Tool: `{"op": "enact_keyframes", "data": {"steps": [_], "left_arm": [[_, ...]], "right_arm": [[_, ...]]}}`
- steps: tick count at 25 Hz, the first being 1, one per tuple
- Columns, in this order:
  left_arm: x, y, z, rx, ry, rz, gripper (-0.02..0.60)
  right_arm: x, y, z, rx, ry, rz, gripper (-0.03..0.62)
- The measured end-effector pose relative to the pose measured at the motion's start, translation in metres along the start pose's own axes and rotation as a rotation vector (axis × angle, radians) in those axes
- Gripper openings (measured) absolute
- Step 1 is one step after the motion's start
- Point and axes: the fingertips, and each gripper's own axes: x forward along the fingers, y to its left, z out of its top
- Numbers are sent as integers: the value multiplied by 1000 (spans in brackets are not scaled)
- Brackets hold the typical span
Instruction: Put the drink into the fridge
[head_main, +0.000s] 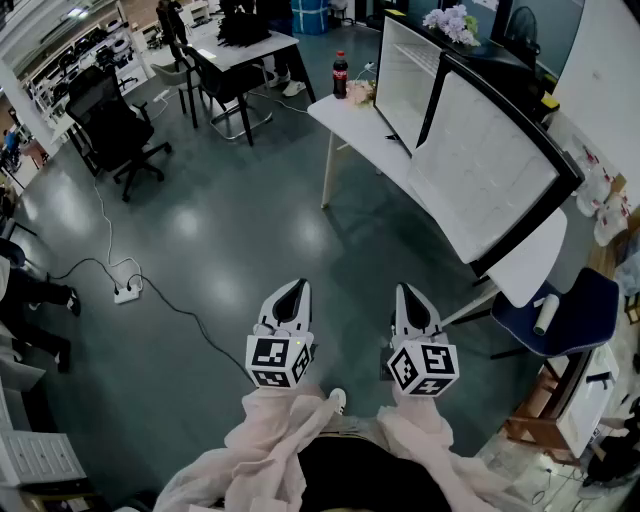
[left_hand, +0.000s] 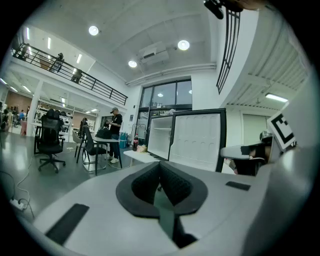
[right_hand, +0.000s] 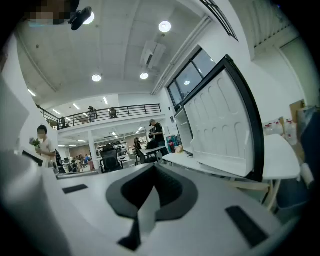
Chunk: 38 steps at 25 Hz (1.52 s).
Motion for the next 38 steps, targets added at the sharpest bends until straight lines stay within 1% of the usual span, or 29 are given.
{"op": "enact_keyframes", "data": {"steps": [4, 10, 16, 21, 24, 28, 32, 38], "left_arm": [[-4, 1, 1, 6, 3, 3, 11], [-7, 7, 3, 8, 3, 14, 11], [-23, 16, -2, 9, 14, 41, 11], [-38, 18, -14, -5, 34, 58, 11], [-41, 19, -15, -3, 42, 64, 11], [-36, 20, -13, 6, 35, 64, 11], [-26, 32, -11, -2, 26, 80, 11], [12, 46, -6, -4, 33, 81, 11]], "right_arm": [[-5, 4, 3, 10, -7, 4, 9], [-7, 1, 0, 35, 1, -19, 11], [-11, 9, -6, 27, 21, -19, 12], [-19, 12, -21, 17, 53, -32, 12], [-19, 13, -19, 22, 52, -28, 12], [-11, 9, -18, 31, 47, -28, 12], [4, 12, -18, 28, 46, -19, 12], [39, 2, -12, 24, 56, -15, 12]]}}
